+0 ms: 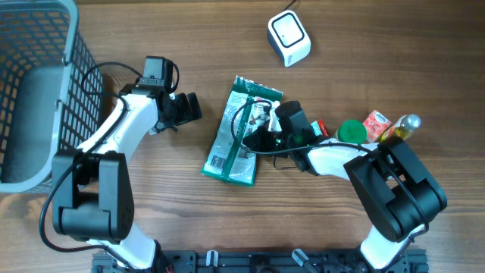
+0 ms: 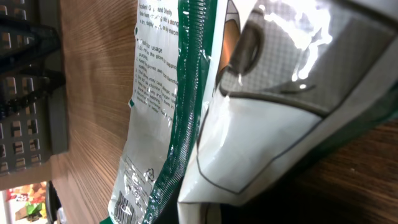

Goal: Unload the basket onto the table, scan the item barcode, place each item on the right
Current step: 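Release the left gripper and hold the gloves package with the right gripper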

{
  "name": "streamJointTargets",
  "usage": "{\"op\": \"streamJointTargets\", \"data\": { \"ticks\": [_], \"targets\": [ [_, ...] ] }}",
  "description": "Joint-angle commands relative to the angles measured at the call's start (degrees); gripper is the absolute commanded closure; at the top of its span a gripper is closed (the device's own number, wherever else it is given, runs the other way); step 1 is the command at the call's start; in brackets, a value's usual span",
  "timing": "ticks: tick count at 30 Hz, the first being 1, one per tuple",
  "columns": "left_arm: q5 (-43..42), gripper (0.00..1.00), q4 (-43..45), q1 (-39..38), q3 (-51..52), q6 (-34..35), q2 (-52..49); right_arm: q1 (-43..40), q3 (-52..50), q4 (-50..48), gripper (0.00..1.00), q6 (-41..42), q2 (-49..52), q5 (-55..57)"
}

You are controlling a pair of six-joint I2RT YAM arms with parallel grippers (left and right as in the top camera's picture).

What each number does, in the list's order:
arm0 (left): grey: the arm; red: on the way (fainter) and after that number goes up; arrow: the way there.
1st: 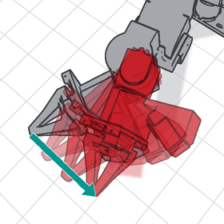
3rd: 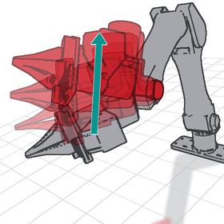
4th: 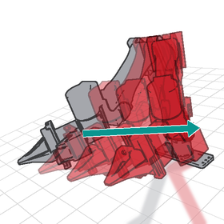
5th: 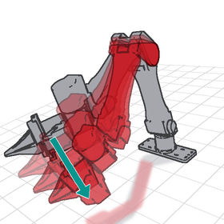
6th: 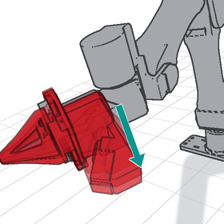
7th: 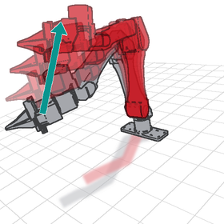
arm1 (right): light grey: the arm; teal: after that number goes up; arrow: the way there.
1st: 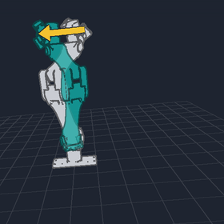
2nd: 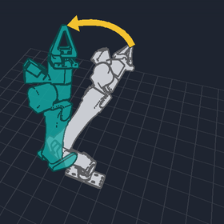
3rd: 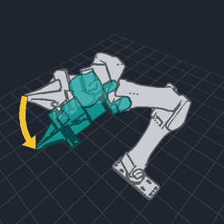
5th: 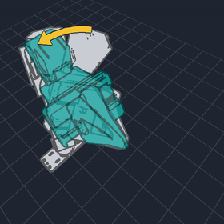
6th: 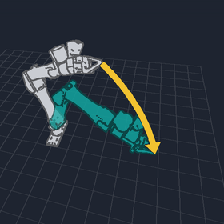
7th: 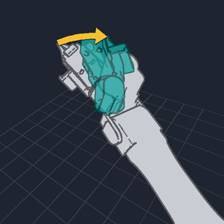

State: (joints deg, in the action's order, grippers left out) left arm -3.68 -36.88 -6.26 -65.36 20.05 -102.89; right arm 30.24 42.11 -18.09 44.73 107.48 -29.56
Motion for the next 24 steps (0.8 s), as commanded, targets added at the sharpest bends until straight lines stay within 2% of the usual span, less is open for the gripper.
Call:
{"op": "streamJointTargets", "data": {
  "ticks": [1,24],
  "targets": [
    [0.6,0.0,0.0,0.2,-0.7,-0.3,0.8,0.3,-0.4,-0.3,0.96,-1.3,1.0,-0.2],
    [0.6,0.0,0.0,0.2,-0.7,-0.3,0.8,0.3,-0.4,-0.3,0.96,-2.0,1.0,-0.3]
  ]
}}
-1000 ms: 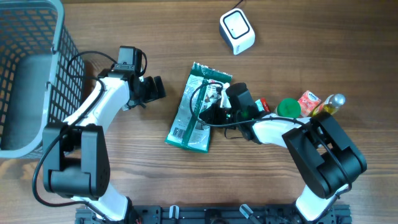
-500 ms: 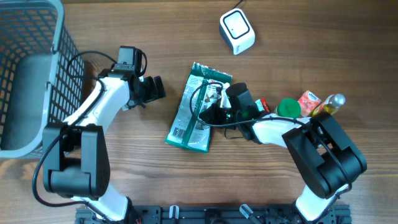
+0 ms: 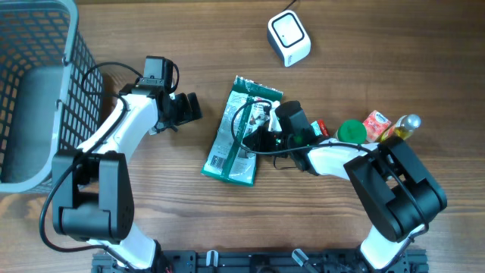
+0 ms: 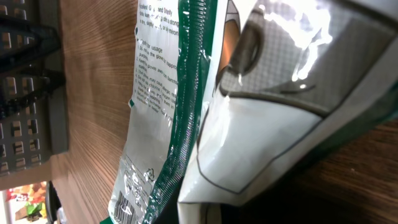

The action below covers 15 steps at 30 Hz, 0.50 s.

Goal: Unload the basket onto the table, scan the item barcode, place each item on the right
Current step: 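Release the left gripper and hold the gloves package with the right gripper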

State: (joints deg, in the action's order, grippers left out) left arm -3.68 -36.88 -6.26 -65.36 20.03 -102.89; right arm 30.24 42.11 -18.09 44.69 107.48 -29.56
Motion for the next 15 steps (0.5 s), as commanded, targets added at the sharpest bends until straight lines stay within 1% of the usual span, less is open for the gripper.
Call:
{"op": "streamJointTargets", "data": {
  "ticks": [1,9,12,15],
  "targets": [
    [0.6,0.0,0.0,0.2,-0.7,-0.2,0.8,0.3,-0.4,-0.3,0.96,-2.3,1.0,-0.3],
    [0.6,0.0,0.0,0.2,-0.7,-0.2,0.8,0.3,-0.4,-0.8,0.96,-3.0,0.3,-0.3],
    [0.6,0.0,0.0,0.2,-0.7,-0.2,0.8,0.3,-0.4,-0.2,0.95,-4.8,-1.7,-0.3],
    [0.6,0.0,0.0,0.2,-0.7,-0.2,0.8,0.3,-0.2,2.6,0.96,-7.8,-6.1,0.1]
  ]
}}
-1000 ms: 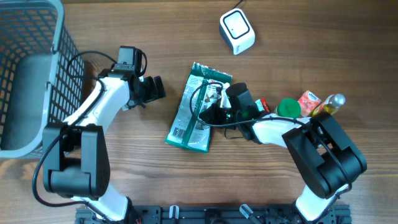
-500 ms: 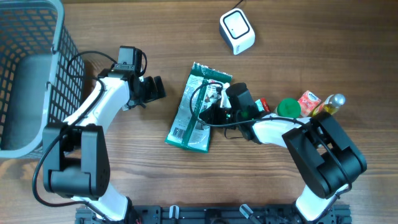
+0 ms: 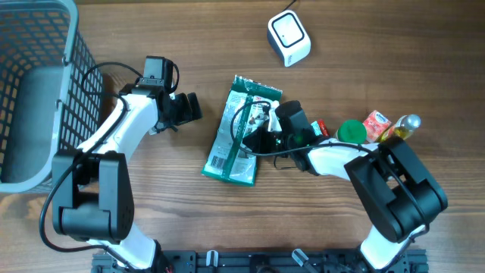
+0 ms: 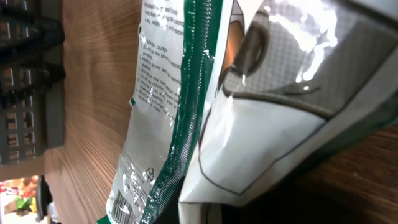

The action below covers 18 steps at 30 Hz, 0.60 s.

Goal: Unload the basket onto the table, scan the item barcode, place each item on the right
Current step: 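Release the left gripper and hold the gloves package with the right gripper, then lift the gloves package up toward the scanner with the right gripper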

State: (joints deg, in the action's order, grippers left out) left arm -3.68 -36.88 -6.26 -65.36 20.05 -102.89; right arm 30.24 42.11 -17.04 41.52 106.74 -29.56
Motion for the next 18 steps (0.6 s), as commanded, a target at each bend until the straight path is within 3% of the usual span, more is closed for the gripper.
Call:
{"op": "streamJointTargets", "data": {
  "ticks": [1,7,9,18],
  "targets": [
    [0.6,0.0,0.0,0.2,-0.7,-0.3,0.8,0.3,0.0,2.9,0.95,-6.1,-7.2,0.1],
    [0.6,0.0,0.0,0.2,-0.7,-0.3,0.8,0.3,4.2,17.3,0.96,-11.2,-18.4,0.1],
    [0.6,0.0,0.0,0.2,-0.7,-0.3,0.8,0.3,7.5,27.4,0.95,-13.8,-24.1,1.6],
    [0.6,0.0,0.0,0.2,-0.7,-0.3,0.8,0.3,8.6,32.6,0.96,-14.5,-30.1,1.6]
  ]
}}
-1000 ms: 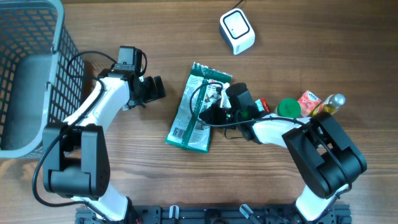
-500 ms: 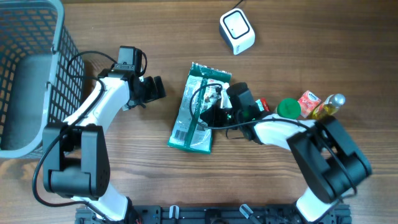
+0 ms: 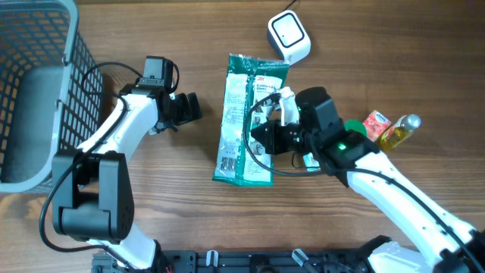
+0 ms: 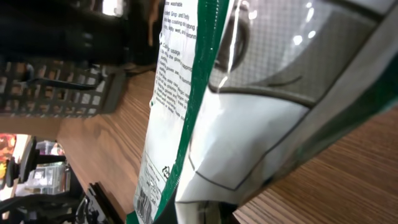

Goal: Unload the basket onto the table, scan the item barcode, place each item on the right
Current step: 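Lift the gloves package up toward the scanner with the right gripper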

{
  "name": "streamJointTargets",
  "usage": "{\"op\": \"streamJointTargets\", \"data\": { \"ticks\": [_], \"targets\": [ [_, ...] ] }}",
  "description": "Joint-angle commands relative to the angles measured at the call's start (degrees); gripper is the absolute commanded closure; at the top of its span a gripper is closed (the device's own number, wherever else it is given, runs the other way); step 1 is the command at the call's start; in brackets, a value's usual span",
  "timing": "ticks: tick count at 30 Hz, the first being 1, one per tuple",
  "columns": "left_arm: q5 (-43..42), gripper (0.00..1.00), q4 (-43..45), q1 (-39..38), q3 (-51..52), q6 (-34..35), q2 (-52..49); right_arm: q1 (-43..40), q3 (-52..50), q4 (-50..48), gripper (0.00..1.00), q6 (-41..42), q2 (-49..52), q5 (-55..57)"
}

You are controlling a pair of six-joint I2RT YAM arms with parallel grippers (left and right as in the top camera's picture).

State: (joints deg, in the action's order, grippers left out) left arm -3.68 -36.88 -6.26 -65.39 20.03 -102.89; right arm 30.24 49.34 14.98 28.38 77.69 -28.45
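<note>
The item is a green-and-white plastic packet (image 3: 242,121), and my right gripper (image 3: 264,138) is shut on its right edge, holding it off the wooden table. Its top end lies just below-left of the white scanner (image 3: 289,38). A barcode (image 3: 225,163) shows at the packet's lower left. In the right wrist view the packet (image 4: 261,124) fills the frame and its barcode (image 4: 144,202) sits at the bottom. My left gripper (image 3: 189,108) rests open on the table, left of the packet and apart from it.
A grey wire basket (image 3: 30,91) stands at the far left, also in the wrist view as a dark basket (image 4: 62,93). A red-orange pack (image 3: 375,121) and a yellow bottle (image 3: 400,129) stand at the right, behind my right arm.
My right gripper has raised the packet off the table and carried it up and slightly right, so its top end now lies near the scanner. The right arm has shifted. The left arm has not moved.
At the first two moments the packet lay tilted on the table with my right gripper shut on its right edge and nothing moved. Then the wrist view had shifted slightly. Now the packet is held up, straighter and closer to the scanner.
</note>
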Motion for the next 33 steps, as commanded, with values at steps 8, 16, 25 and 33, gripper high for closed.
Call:
{"op": "streamJointTargets", "data": {
  "ticks": [8,16,25,33],
  "targets": [
    [0.6,0.0,0.0,0.2,-0.7,-0.2,0.8,0.3,1.4,1.9,0.96,-3.4,-1.0,0.1],
    [0.6,0.0,0.0,0.2,-0.7,-0.2,0.8,-2.2,20.0,21.7,0.96,-11.4,-0.2,4.2],
    [0.6,0.0,0.0,0.2,-0.7,-0.2,0.8,-2.2,56.8,47.6,0.96,-25.2,12.2,19.6],
    [0.6,0.0,0.0,0.2,-0.7,-0.2,0.8,-2.1,60.3,39.1,0.96,-47.5,26.1,39.2]
  ]
}}
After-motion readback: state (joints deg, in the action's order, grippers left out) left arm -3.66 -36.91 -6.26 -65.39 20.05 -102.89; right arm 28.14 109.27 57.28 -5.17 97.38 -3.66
